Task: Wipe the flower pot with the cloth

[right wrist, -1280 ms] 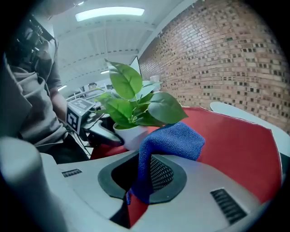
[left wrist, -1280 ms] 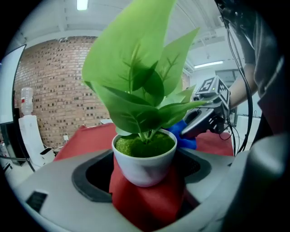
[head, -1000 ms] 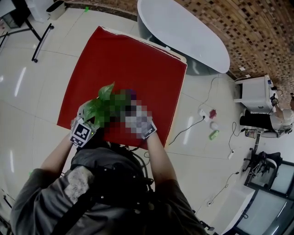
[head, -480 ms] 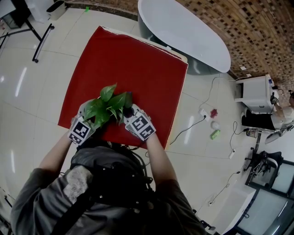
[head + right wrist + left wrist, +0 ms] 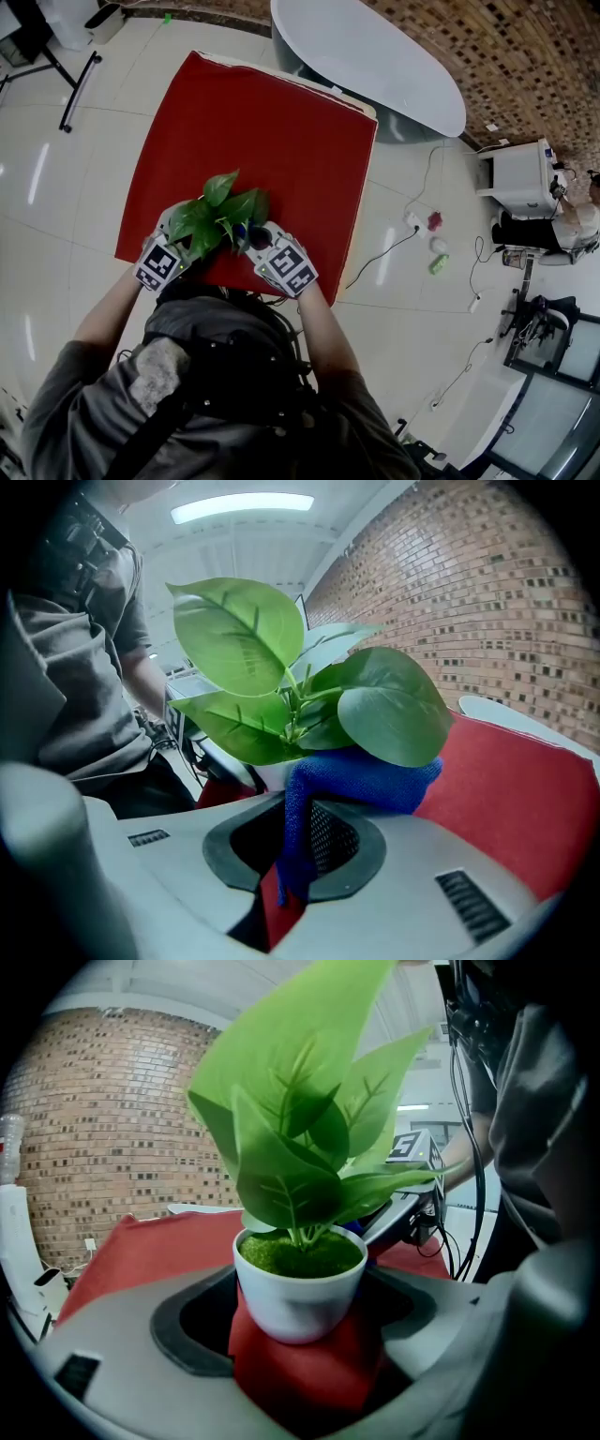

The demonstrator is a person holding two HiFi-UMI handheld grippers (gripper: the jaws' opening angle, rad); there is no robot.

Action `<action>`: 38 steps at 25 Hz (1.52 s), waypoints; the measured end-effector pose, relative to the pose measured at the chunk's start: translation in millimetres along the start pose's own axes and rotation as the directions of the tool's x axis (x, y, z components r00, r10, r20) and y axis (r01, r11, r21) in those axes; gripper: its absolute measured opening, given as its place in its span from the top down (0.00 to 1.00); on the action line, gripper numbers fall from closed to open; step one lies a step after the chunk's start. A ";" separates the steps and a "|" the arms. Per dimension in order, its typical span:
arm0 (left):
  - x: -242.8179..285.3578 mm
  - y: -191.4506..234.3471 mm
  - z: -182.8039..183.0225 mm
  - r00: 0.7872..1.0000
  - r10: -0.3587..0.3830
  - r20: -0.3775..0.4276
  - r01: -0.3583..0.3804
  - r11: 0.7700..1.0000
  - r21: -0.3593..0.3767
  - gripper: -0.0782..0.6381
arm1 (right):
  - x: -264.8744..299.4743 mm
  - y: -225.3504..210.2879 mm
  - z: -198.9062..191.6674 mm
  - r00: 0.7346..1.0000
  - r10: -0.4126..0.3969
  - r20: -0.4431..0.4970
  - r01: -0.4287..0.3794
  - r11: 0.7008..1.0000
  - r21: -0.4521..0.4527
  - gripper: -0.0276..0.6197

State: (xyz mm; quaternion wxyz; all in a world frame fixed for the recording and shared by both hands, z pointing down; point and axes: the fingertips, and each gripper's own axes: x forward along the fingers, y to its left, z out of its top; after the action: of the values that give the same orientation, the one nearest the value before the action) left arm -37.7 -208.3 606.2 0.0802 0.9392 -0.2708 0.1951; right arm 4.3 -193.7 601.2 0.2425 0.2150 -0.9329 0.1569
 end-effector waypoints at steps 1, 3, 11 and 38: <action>1.7 -1.8 0.9 1.000 -0.013 0.002 0.013 1.000 0.002 0.26 | -3.2 2.7 -0.4 1.000 -0.001 0.005 0.001 1.000 0.010 0.86; 8.0 -5.9 3.6 0.999 -0.033 0.003 0.033 0.999 0.011 0.26 | -10.5 7.7 -4.1 1.000 0.004 0.012 -0.004 1.000 0.026 0.86; 19.3 -8.5 0.9 0.996 -0.066 -0.067 0.073 0.991 0.116 0.25 | -16.4 13.7 -19.8 1.000 -0.004 0.018 0.003 0.999 0.039 0.86; -16.9 -24.8 3.4 0.983 0.183 0.002 -0.182 0.983 -0.031 0.25 | -40.9 75.7 -41.6 0.992 0.118 -0.043 -0.118 0.993 -0.010 0.86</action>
State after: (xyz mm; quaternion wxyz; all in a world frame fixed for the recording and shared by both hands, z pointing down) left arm -36.4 -180.3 595.1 0.0758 0.9096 -0.3589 0.1949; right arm 16.5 -98.9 600.3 0.2537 0.1545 -0.9397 0.1695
